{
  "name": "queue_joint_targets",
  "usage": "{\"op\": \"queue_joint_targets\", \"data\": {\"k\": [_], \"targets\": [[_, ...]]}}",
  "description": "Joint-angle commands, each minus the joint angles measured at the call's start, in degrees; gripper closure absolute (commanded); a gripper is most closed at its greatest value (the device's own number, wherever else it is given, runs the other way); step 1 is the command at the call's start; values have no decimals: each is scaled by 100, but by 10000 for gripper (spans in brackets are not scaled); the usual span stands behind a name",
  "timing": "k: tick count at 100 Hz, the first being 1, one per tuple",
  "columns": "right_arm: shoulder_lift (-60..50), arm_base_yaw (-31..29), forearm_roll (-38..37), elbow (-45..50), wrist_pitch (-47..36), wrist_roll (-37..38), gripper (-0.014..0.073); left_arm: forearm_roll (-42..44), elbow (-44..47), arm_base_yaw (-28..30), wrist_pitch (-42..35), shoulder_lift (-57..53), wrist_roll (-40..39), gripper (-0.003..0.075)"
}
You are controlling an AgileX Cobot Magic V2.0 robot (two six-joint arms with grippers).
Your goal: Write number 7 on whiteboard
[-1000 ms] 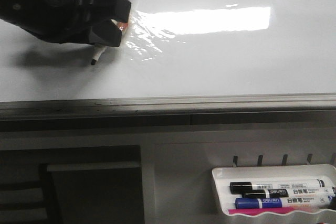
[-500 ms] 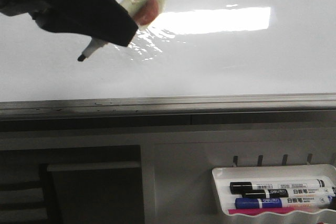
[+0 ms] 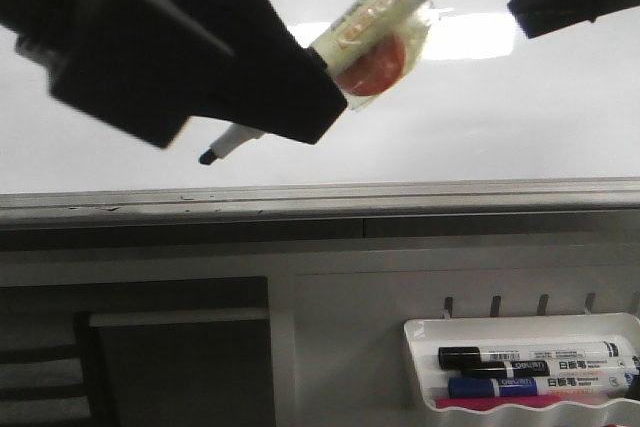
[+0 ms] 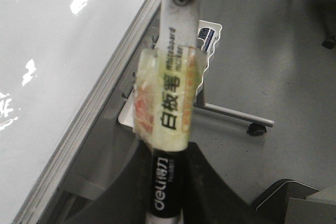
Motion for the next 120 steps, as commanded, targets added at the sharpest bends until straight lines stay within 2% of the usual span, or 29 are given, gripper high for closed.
{"op": "queue_joint_targets", "data": {"k": [1, 29, 38, 67, 82, 87, 94, 106, 109, 113, 120], "targets": [[77, 21, 542, -251, 299, -184, 83, 32, -268, -51, -446, -61, 1, 741], [339, 408, 484, -412, 281, -199, 99, 165, -496, -51, -446, 152, 1, 741], [337, 448, 420, -412, 258, -291, 203, 209, -505, -51, -446, 205, 1, 741], [337, 448, 419, -412, 214, -498, 657, 223, -505, -51, -648, 215, 1, 741], [337, 448, 383, -412, 176, -498, 663, 223, -529, -51, -737, 215, 1, 735], [337, 448, 383, -412, 146, -498, 663, 184, -567, -51, -695, 215, 1, 703], [337, 448, 383, -412, 87, -498, 663, 184, -659, -40, -575, 201, -9, 595], [326, 448, 383, -412, -42, -561, 655, 174, -804, -27, -482, 127, -21, 286], [313, 448, 383, -412, -71, -592, 655, 174, -815, -27, -494, 77, -21, 233], [250, 448, 383, -412, -138, -606, 655, 174, -828, -1, -508, 6, -32, 183], [110, 448, 375, -379, -345, -632, 655, 174, -838, 122, -508, -139, -171, 174]]}}
